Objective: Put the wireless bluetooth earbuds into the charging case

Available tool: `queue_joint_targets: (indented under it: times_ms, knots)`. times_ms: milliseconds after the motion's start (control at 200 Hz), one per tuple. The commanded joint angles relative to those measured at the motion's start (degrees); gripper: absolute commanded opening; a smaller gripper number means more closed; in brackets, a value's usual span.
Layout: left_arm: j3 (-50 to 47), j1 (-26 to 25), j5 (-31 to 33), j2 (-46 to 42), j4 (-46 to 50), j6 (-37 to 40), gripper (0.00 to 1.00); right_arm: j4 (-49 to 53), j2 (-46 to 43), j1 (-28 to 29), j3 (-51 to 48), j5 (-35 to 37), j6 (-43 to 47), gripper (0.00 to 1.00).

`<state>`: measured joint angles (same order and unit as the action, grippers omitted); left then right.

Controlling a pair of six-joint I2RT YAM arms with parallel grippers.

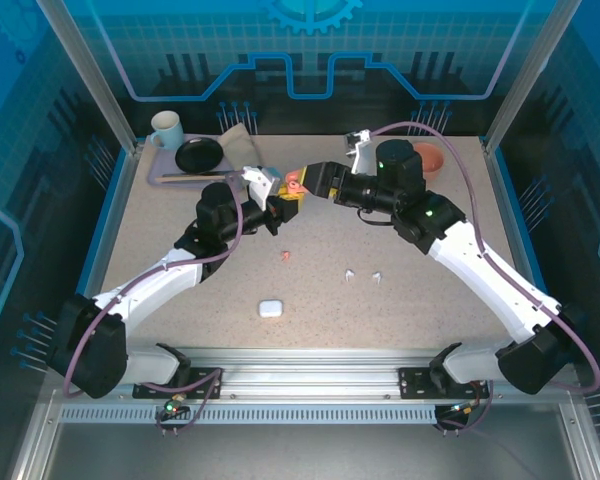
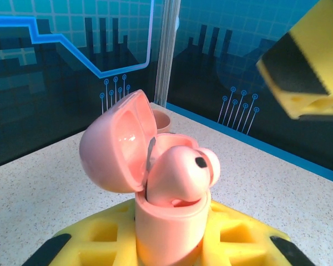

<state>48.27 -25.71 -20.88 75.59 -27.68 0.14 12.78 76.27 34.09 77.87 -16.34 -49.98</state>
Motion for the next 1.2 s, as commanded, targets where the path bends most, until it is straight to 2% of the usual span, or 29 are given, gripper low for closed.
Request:
queue_joint_targets:
  times_ms: [0, 505, 1195]
  knots:
    - [1.23, -0.11, -1.44, -0.3, -1.95, 1.04, 0.0, -0.46, 0.23, 0.57, -0.77, 0.21, -0.34, 0.65]
    - [1.91, -0.1, -0.91, -0.05, -2.01, 0.99, 0.0, -8.03, 4.85, 4.15, -1.64, -0.98, -7.95, 0.65]
    - [1.3, -0.05, -1.49, -0.53, -2.38, 0.55, 0.0, -9.16, 4.02, 0.77, -3.01, 0.0, -8.05, 0.65]
